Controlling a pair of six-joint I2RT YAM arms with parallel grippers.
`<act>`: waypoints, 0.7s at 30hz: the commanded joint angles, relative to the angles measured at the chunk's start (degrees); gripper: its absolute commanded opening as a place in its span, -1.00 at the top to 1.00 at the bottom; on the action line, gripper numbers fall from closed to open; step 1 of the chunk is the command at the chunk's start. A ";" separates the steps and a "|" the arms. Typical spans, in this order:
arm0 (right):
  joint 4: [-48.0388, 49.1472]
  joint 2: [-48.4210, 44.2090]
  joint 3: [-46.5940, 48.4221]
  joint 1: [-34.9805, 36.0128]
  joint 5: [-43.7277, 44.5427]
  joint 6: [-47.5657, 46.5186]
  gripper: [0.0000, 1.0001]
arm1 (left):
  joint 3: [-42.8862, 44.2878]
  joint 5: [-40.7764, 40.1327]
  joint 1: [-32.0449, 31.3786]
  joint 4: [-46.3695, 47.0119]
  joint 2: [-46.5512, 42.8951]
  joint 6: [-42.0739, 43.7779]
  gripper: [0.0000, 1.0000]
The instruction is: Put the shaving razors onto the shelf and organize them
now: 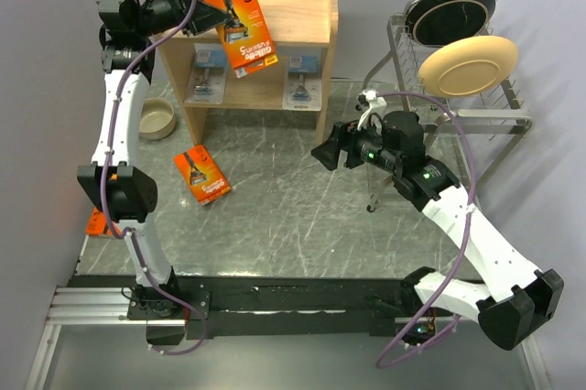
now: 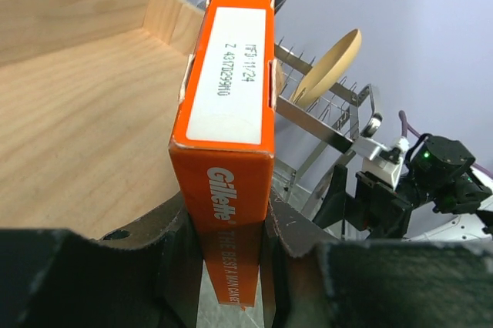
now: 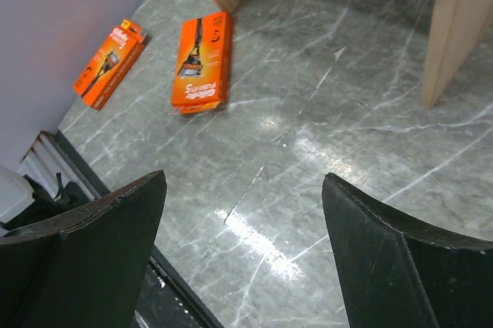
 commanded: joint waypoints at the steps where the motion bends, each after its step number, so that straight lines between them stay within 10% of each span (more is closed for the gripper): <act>1: 3.91 -1.29 -1.52 -2.05 0.31 -0.18 -0.78 | 6.93 -3.83 -0.12 9.26 1.85 -3.04 0.44; 10: 6.03 -1.20 -3.55 -6.10 -0.39 2.11 -0.78 | 4.74 -15.25 -1.00 10.51 4.76 -8.15 0.40; 18: 5.94 0.38 -3.11 -6.19 -3.64 2.81 -0.77 | 8.96 -23.87 -1.09 4.70 7.48 -2.00 -0.94; 21: 6.55 0.65 -3.28 -6.19 -3.91 3.33 -0.78 | 8.26 -25.62 -1.09 3.83 6.44 -1.73 -0.99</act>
